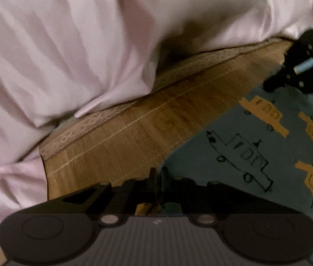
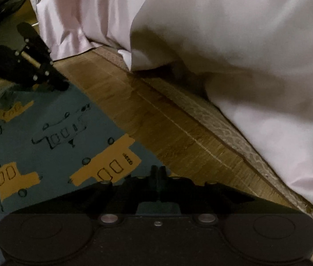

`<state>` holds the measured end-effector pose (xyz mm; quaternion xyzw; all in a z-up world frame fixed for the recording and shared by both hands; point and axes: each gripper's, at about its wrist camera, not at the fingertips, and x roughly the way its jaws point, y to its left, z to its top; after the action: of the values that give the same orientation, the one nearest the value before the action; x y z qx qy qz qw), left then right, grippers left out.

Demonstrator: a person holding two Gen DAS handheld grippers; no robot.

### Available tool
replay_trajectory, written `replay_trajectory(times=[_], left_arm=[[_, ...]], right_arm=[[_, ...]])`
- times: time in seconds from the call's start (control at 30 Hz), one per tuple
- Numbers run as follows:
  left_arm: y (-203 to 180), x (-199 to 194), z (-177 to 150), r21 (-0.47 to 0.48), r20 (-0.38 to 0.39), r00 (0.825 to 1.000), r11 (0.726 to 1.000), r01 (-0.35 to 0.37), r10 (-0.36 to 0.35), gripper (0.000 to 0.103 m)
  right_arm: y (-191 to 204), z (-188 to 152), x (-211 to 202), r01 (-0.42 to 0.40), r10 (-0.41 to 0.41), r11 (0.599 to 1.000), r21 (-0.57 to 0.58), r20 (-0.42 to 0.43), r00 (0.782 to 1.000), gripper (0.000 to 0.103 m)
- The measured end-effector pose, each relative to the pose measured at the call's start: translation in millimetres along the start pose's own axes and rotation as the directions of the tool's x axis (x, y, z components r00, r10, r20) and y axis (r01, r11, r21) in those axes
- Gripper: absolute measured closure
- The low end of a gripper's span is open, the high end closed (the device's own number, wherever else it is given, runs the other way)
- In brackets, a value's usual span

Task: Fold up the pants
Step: 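Move both tools to the pant leg hems and lower toward the fabric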

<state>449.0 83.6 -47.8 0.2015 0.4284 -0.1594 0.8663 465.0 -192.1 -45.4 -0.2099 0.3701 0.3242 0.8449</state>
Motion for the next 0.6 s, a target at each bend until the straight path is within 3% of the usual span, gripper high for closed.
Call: replay_trajectory(times=[0.07,0.17,0.23,0.3,0.33,0.37,0.4,0.6], left_arm=[[-2,0,0,0.013,-0.003,1.000,1.000,-0.013,0.013,0.100],[0,-1,-1,-0.005,-0.003,1.000,1.000,-0.009,0.009,0.100],[1,0,-2,-0.010,-0.004,1.000,1.000,-0.012,0.012,0.100],[3,1,-3,-0.024,-0.002,1.000,1.000,-0.004,0.004,0.100],[3,2,-3,-0.030,-0.003,1.000,1.000,-0.001,0.001,0.100],[4,2,-3,-0.032,-0.001,1.000,0.999,0.001,-0.001,0.100],[4,1,-3,-0.031,0.003,1.000,1.000,0.001,0.000,0.100],[8,-3,-1,-0.045,0.044,0.999,0.999,-0.017,0.019,0.100]], right_arm=[[-5,1,1,-0.029,0.029,0.999,0.031,-0.002,1.000,0.077],[-14,2,5,-0.068,0.069,0.995,0.071,-0.010,0.998,0.067],[-16,1,9,-0.086,0.088,0.994,0.066,-0.026,0.996,0.065],[-14,0,8,-0.092,0.093,0.994,0.057,-0.026,0.995,0.068],[-15,1,8,-0.101,0.103,0.993,0.059,-0.028,0.994,0.079],[-15,1,8,-0.101,0.103,0.993,0.057,-0.028,0.994,0.097],[-13,1,8,-0.081,0.083,0.996,0.047,-0.030,0.996,0.102],[2,4,6,0.019,-0.019,0.999,-0.037,-0.008,1.000,0.103]])
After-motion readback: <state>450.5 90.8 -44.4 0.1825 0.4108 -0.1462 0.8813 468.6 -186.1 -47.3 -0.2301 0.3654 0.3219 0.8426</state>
